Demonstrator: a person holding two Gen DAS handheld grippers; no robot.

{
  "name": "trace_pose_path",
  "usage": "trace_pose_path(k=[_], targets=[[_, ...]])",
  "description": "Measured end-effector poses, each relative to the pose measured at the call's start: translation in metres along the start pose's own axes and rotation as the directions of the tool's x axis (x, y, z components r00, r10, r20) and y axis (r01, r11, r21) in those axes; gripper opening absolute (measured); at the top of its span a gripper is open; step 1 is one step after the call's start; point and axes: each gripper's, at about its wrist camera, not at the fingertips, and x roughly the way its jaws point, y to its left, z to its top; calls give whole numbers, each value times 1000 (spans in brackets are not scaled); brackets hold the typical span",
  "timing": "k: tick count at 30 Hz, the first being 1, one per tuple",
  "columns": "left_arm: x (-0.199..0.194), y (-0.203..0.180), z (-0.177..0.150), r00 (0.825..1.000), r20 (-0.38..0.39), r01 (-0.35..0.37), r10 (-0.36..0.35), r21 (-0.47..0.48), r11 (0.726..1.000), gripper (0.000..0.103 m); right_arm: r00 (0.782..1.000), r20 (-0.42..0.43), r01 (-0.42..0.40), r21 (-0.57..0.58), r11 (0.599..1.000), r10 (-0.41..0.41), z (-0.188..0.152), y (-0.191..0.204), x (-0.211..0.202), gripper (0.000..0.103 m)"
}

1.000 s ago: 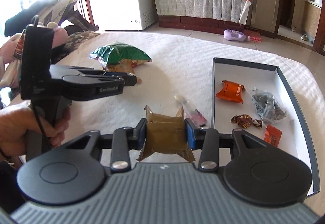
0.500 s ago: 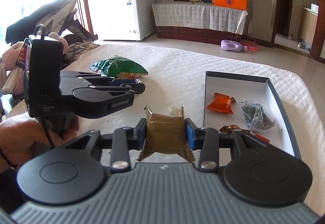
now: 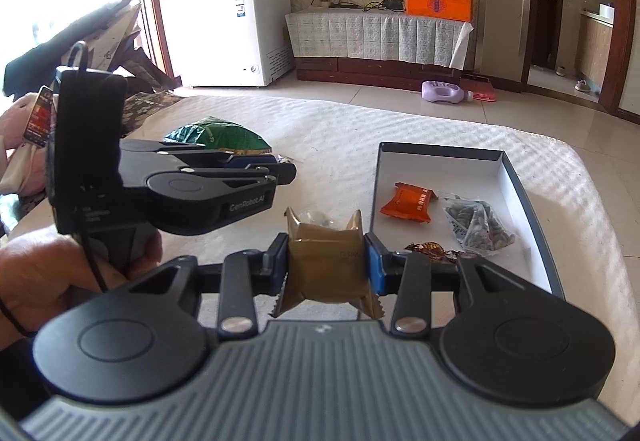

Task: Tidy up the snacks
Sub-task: 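Lift and carry the brown packet and panda figure over the gray box, then lower the panda figure into the box and open the left gripper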

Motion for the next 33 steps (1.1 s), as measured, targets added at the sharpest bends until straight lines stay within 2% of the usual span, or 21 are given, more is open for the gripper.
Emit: trace_pose_path(k=[16,33], targets=[[3,-36,11,998,20,65,-66,16,998,19,1000,-1,26,30,999,-26,-6,-23,-12,42],[19,-75,14,992,8,130,-130,5,992,19,998,-13,70,71,995,-69,-15,-51,-20,42]])
